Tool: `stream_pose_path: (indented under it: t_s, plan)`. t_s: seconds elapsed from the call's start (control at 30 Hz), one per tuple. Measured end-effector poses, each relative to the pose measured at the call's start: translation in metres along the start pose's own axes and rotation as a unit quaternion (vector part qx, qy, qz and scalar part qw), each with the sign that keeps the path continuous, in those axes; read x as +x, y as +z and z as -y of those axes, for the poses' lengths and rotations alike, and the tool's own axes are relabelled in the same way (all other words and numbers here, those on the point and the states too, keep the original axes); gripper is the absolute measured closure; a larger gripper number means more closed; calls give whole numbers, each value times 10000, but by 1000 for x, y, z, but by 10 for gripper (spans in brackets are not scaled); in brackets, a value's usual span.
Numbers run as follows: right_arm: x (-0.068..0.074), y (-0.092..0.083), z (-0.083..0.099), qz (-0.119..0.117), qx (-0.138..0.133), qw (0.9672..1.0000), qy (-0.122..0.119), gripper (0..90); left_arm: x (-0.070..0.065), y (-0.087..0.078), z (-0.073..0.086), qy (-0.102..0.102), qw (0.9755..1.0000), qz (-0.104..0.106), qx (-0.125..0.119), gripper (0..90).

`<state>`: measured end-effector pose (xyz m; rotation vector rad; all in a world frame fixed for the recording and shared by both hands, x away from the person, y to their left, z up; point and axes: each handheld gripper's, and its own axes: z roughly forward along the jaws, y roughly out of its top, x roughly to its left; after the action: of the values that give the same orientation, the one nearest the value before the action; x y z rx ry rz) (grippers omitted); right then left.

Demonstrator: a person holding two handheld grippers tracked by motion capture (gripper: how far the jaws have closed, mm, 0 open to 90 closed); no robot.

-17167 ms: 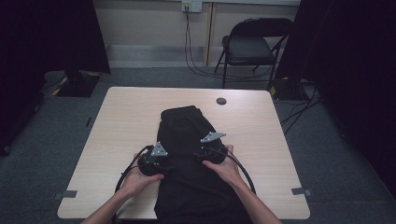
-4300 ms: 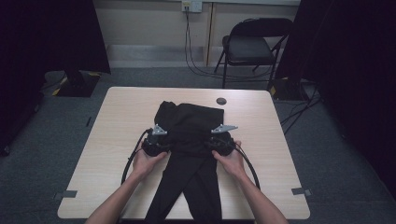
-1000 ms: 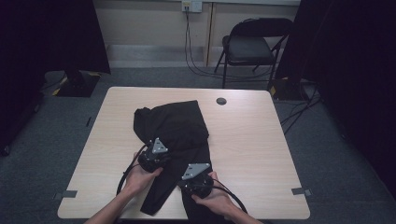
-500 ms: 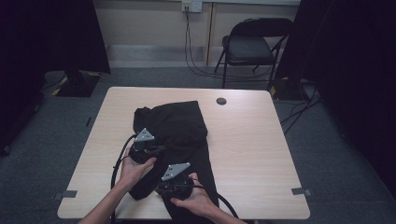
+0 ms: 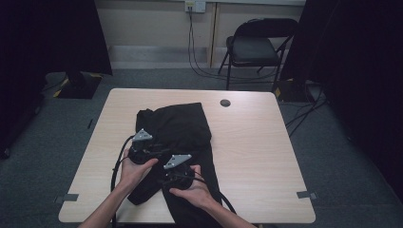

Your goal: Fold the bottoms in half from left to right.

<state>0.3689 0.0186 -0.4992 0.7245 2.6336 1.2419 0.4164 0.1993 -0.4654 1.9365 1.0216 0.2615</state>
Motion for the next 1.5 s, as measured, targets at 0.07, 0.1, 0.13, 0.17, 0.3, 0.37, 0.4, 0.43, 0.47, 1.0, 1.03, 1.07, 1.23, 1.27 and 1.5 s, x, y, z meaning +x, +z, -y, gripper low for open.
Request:
stream_pose_path:
  t_s: [0.07, 0.1, 0.13, 0.17, 0.3, 0.37, 0.4, 0.43, 0.47, 1.0, 1.03, 1.07, 1.23, 1.27, 1.5]
  plan:
    - [-2, -1, -2, -30, -66, 10000, -20, 836, 1, -2, -1, -47, 10000, 1, -85, 546]
    - [-2, -2, -3, -77, -121, 9999, -2, 880, 1, -4, -1, -62, 9999, -32, -125, 537]
    - [-3, -5, -5, -124, -184, 9998, 12, 889, 2, -6, -2, -72, 9999, -41, -151, 532]
    - [-3, -8, -7, -159, -277, 9995, 8, 892, 3, -7, -2, -92, 9998, -64, -189, 530]
    - [-4, -36, -18, -291, -674, 9973, 66, 896, 12, -16, -2, -313, 9986, -157, -397, 501]
    - [-7, -57, -25, -248, -857, 9960, -8, 896, 16, -21, -2, -447, 9974, -226, -520, 495]
    - [-8, -64, -26, -233, -942, 9953, 1, 896, 19, -23, -2, -516, 9968, -238, -569, 490]
    - [-12, -77, -28, -198, -1038, 9944, -9, 896, 21, -25, -1, -561, 9964, -233, -597, 488]
    - [-15, -86, -29, -127, -1114, 9937, -24, 896, 22, -26, -1, -602, 9959, -251, -629, 488]
    - [-66, -137, 69, 621, -61, 9966, 532, 836, 15, -9, 0, -170, 9988, -443, -147, 455]
    - [-68, -136, 71, 614, -24, 9966, 547, 741, 14, -8, 0, -147, 9989, -434, -130, 450]
    - [-69, -137, 69, 606, -50, 9964, 584, 650, 14, -7, 0, -129, 9988, -451, -130, 445]
    - [-87, -144, 40, 765, -600, 9921, 798, 468, 20, -6, -10, -77, 9986, -506, -118, 432]
    - [-94, -138, 31, 815, -623, 9915, 806, 461, 21, -5, -11, -96, 9986, -484, -182, 432]
    - [-140, -78, -10, 1113, -415, 9899, 768, 399, 27, 17, -2, 123, 9981, -468, 378, 417]
